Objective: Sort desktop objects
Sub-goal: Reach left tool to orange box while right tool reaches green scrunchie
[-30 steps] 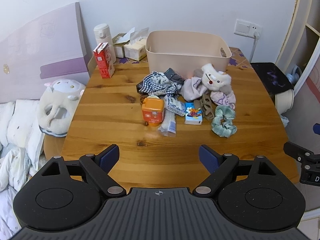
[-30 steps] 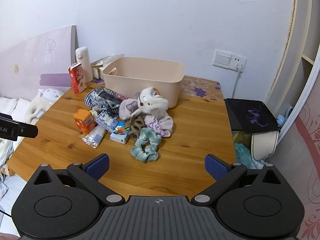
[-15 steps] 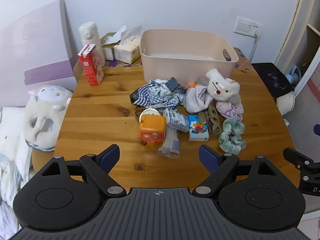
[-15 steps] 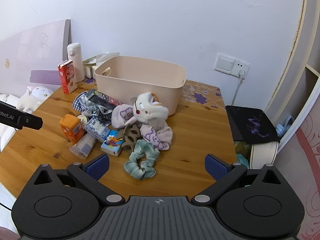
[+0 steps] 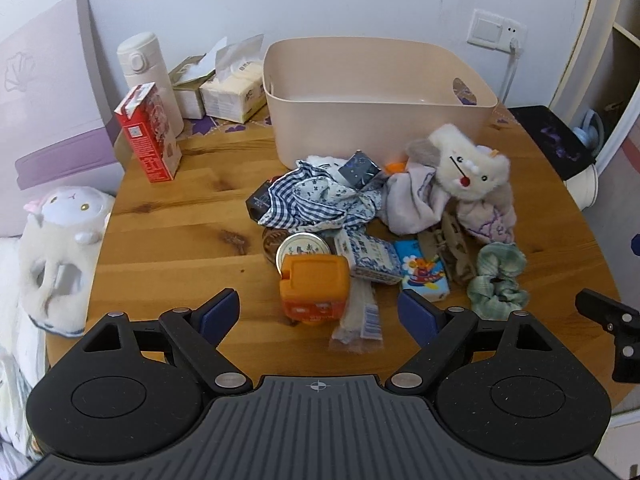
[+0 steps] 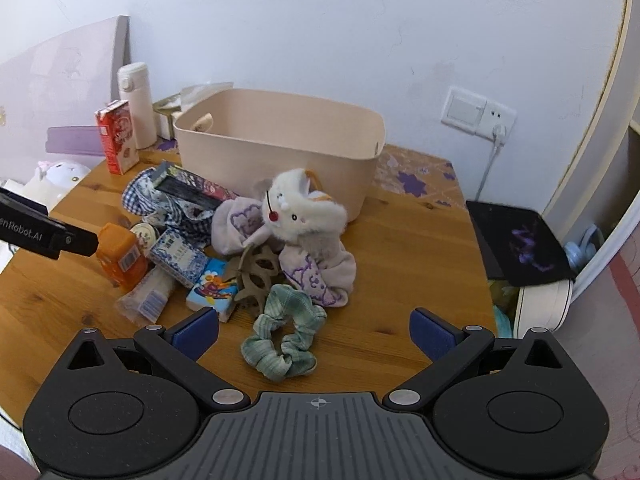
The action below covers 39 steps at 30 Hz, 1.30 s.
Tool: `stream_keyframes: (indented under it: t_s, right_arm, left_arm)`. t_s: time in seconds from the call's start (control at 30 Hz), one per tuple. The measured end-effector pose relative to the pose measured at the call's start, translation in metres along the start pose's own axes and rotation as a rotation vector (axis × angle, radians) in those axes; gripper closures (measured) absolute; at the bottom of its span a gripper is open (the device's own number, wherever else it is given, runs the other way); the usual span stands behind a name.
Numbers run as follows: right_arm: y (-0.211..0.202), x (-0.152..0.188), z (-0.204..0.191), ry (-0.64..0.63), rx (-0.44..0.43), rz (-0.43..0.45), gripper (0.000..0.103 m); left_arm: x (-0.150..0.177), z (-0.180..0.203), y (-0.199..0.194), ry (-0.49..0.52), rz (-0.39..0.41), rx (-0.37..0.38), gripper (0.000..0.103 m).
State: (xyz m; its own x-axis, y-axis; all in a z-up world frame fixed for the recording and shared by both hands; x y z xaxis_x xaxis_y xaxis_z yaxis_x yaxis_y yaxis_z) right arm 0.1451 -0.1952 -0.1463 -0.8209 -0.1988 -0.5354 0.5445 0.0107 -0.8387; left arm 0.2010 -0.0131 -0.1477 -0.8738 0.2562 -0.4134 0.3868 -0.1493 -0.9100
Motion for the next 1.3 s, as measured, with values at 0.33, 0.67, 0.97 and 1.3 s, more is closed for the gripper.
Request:
stream_keyframes:
  t_s: [0.33, 0.67, 0.97, 1.3]
  right_arm:
    - [0.044, -0.009, 0.000, 0.045, -0.013, -0.045, 0.000]
    - [0.090, -0.004, -0.016, -0.018, -0.062, -0.132, 0.001]
    - [0.122, 0.008, -0.022, -0.061, -0.073, -0.219, 0.006]
    - [0.137, 0.014, -0.024, -0.055, -0.106, -0.289, 0.042]
  left_arm:
    - [-0.007, -0.004, 0.032, 0.029, -0.024, 0.040, 0.016]
    - [-0.010, -0.004, 0.055, 0.007, -0.065, 0.060, 0.016]
    - [-0.020, -0.001, 0.074, 0.015, -0.101, 0.071, 0.035]
    - [-0.020, 0.004, 0.083, 0.026, -0.131, 0.104, 0.048]
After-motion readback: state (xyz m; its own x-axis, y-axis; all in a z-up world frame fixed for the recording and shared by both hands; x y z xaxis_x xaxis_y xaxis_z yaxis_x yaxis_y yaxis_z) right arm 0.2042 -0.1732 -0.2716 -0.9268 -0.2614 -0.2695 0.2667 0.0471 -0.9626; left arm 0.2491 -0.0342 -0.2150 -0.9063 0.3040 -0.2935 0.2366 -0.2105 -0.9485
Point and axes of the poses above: each gripper's, at about its wrist camera, not at the fingertips, and y roughly the way its jaws point, z to its right, x to its underside, the point moved 9 cm from there along y, roughly the way its jaws point, and after that the axes turned 11 degrees about -z, right-handed, at the moved point
